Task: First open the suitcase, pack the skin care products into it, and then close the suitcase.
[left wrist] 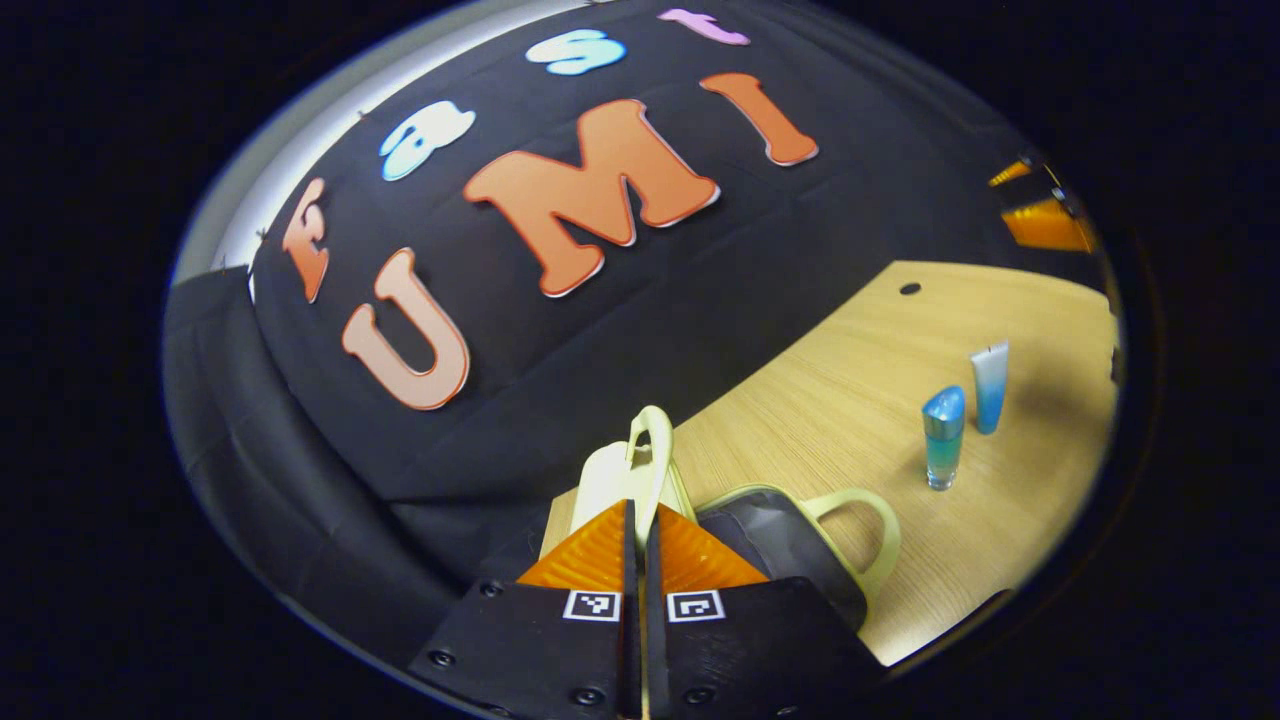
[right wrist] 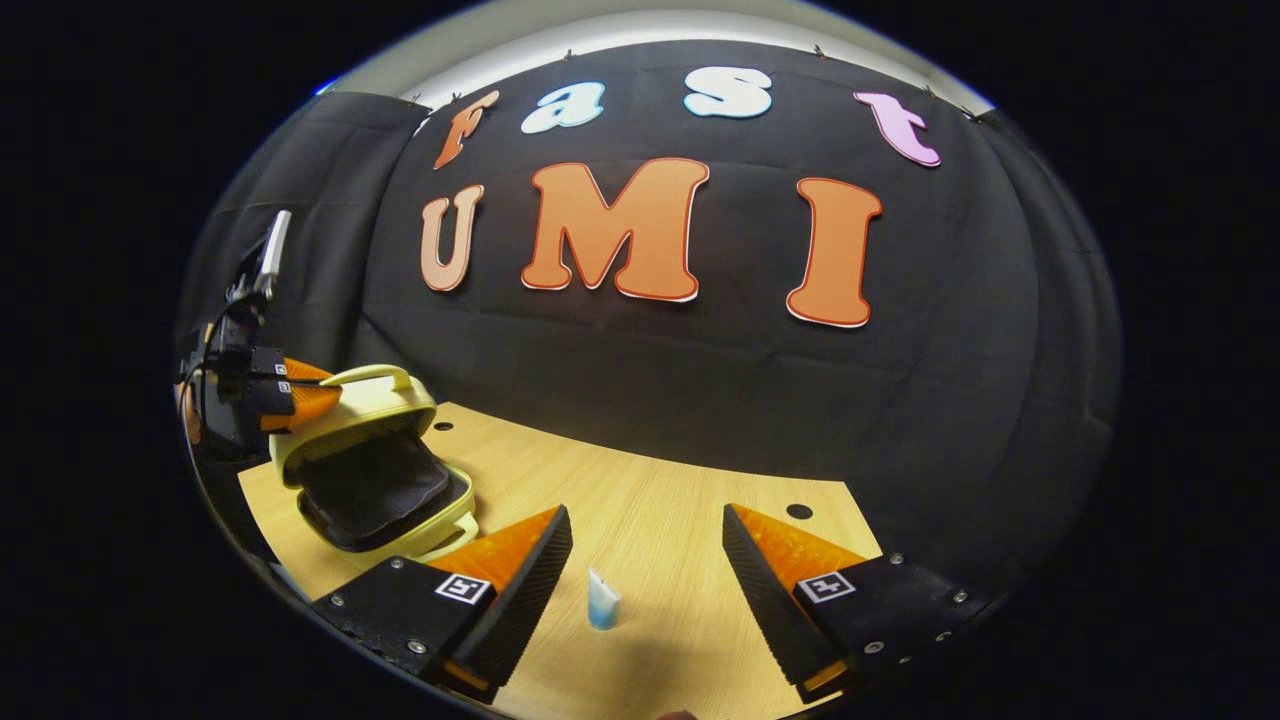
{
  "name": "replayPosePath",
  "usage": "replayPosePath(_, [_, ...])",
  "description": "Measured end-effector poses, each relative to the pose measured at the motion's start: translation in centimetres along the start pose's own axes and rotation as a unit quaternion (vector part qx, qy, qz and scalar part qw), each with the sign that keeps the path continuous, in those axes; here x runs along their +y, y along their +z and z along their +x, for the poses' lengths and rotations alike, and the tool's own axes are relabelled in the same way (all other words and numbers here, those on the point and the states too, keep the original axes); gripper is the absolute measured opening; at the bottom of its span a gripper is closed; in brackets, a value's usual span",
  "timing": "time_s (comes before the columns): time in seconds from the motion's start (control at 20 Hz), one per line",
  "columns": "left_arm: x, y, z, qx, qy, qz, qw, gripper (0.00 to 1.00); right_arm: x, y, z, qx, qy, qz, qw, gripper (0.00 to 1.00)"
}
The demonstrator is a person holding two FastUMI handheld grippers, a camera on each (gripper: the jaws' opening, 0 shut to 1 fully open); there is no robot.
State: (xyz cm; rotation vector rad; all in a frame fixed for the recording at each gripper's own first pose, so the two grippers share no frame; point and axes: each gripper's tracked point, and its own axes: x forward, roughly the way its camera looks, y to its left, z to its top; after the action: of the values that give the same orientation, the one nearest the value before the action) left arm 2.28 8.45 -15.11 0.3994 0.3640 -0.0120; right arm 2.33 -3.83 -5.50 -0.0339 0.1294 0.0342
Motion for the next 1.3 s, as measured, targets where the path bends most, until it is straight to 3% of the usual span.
replayPosePath(0.35, [11.9,-3.0,0.6,-0.02,0.037,-0.15,0.988,0.02,4.2,1.0,1.2,0.016,-0.026,0.009,1.0,0.96])
replayPosePath(0.5, [16.8,-6.3,1.5,-0.002,0.073,-0.15,0.986,0.03,5.9,1.0,1.8,0.026,-0.036,0.013,0.999,0.96])
replayPosePath(0.7, [21.0,-10.6,2.5,0.02,0.082,-0.16,0.984,0.03,7.3,1.3,1.7,0.029,-0.053,-0.007,0.998,0.95])
replayPosePath(1.3, [26.6,-27.9,5.4,0.167,0.12,-0.183,0.961,0.03,9.9,0.3,1.9,0.056,-0.068,-0.013,0.996,0.96])
